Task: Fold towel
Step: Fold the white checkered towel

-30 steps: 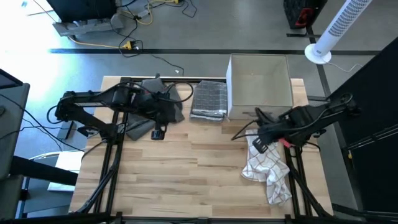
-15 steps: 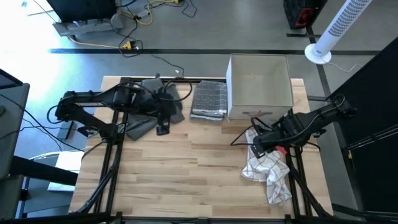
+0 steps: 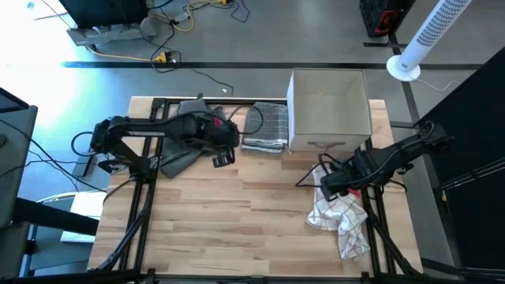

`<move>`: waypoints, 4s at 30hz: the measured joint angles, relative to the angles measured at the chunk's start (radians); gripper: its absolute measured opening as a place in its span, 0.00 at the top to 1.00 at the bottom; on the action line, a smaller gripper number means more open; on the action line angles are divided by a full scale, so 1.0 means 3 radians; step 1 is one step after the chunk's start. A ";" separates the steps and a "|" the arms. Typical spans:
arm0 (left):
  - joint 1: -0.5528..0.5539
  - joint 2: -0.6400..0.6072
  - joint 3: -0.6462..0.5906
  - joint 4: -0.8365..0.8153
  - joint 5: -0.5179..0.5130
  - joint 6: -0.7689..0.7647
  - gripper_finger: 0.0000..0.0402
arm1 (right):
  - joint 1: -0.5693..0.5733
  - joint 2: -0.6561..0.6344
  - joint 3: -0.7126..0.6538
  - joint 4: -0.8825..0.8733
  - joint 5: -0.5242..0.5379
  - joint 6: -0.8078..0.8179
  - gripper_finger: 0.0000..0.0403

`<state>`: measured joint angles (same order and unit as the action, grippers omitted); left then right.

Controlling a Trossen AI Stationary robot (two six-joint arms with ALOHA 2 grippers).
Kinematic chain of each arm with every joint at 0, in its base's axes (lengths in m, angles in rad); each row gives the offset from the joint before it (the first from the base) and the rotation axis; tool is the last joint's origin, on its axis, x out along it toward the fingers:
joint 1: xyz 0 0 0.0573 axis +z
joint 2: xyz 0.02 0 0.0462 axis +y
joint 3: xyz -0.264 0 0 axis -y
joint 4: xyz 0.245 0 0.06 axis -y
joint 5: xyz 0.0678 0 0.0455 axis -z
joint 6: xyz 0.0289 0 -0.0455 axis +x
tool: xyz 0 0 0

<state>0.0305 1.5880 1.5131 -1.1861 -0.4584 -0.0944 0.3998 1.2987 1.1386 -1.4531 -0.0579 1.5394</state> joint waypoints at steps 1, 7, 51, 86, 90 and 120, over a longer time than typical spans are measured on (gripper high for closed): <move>-0.0010 0.0021 -0.0002 0.0000 0.0008 0.0000 0.74 | 0.0002 0.0000 -0.0042 0.0059 0.0006 0.0002 0.84; -0.0107 -0.0055 -0.0288 0.0361 0.0204 0.0040 0.73 | 0.0000 -0.0014 -0.0334 0.0217 -0.0022 0.0164 0.60; -0.0002 -0.0837 -0.1508 0.1505 0.0789 -0.0284 0.73 | 0.0027 -0.0031 -0.1555 0.1913 0.0279 0.1588 0.55; 0.0010 -0.0837 -0.1507 0.1522 0.0707 -0.0541 0.73 | -0.1062 0.0551 0.1464 0.2269 -0.0942 -0.2991 0.99; 0.0006 -0.0837 -0.1507 0.1430 0.0707 -0.0581 0.73 | -0.0905 0.0483 0.1161 0.1539 -0.0937 -0.2974 0.99; -0.0360 -0.0882 -0.1504 0.0556 0.1092 -0.0986 0.74 | -0.0481 0.0379 0.0663 0.0839 0.0381 -0.2898 0.50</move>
<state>-0.0774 1.3235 1.0618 -1.0192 -0.1308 -0.3902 0.2554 1.4124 1.3375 -1.2013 0.0565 0.6700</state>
